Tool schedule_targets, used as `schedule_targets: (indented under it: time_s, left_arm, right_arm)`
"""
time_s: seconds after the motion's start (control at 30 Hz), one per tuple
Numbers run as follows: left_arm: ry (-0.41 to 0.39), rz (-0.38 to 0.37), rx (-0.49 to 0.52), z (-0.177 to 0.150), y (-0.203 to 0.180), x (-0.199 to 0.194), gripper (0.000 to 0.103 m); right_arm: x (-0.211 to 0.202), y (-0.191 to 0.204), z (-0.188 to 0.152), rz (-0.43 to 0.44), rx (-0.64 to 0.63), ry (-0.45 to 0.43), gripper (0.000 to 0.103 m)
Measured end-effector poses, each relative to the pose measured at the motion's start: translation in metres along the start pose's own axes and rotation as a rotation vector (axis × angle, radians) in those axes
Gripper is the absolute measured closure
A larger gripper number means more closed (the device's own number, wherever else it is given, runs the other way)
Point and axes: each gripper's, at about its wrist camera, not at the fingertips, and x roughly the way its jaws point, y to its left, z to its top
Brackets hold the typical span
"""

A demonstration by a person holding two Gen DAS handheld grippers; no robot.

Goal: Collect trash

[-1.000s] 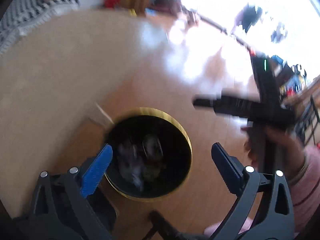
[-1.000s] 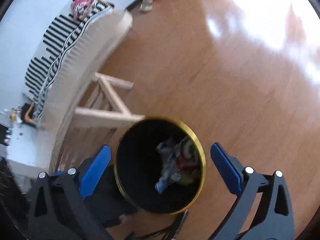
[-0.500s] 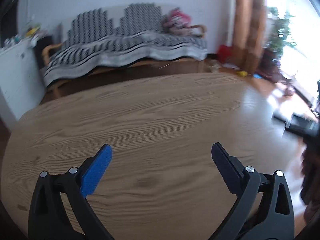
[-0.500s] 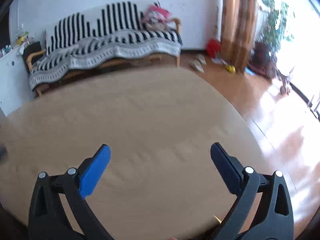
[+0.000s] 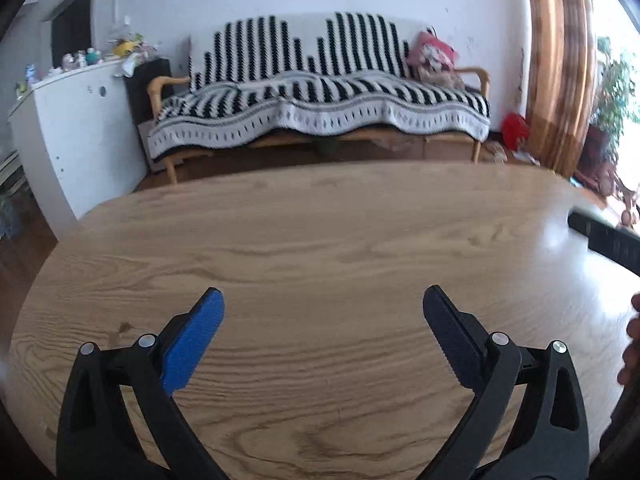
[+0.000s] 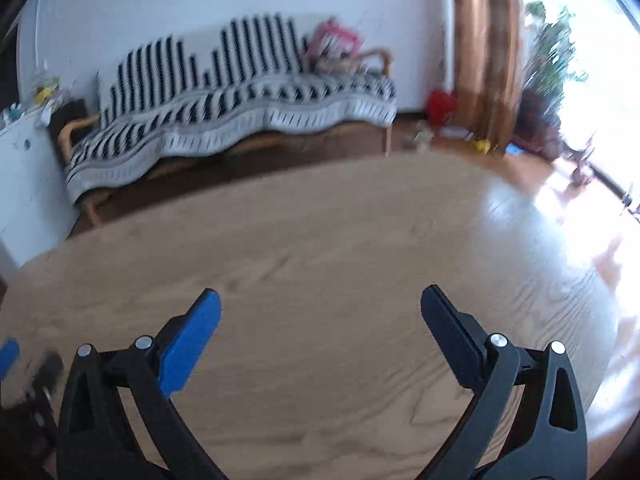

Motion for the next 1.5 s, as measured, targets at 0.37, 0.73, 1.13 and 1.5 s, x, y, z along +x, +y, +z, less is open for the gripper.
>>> schedule_targets:
  time_s: [0.37,0.73,1.13,1.5]
  left_arm:
    - [0.058,0.057,-0.024,-0.012,0.020,0.002,0.006]
    - [0.081,0.055,0.036,-0.011,0.012,0.004,0.006]
    - [0.105,0.026,-0.011,-0.010,0.008,0.004,0.006]
    - [0.108,0.069,0.002,-0.010,0.004,0.000,0.006]
  right_arm:
    - [0.016,0.027,-0.031,0.042,-0.187,0.076,0.006]
    - [0.021,0.025,-0.039,0.058,-0.176,0.124,0.006]
    - [0.021,0.010,-0.037,0.080,-0.145,0.147,0.006]
    - [0.017,0.020,-0.039,0.105,-0.186,0.143,0.006]
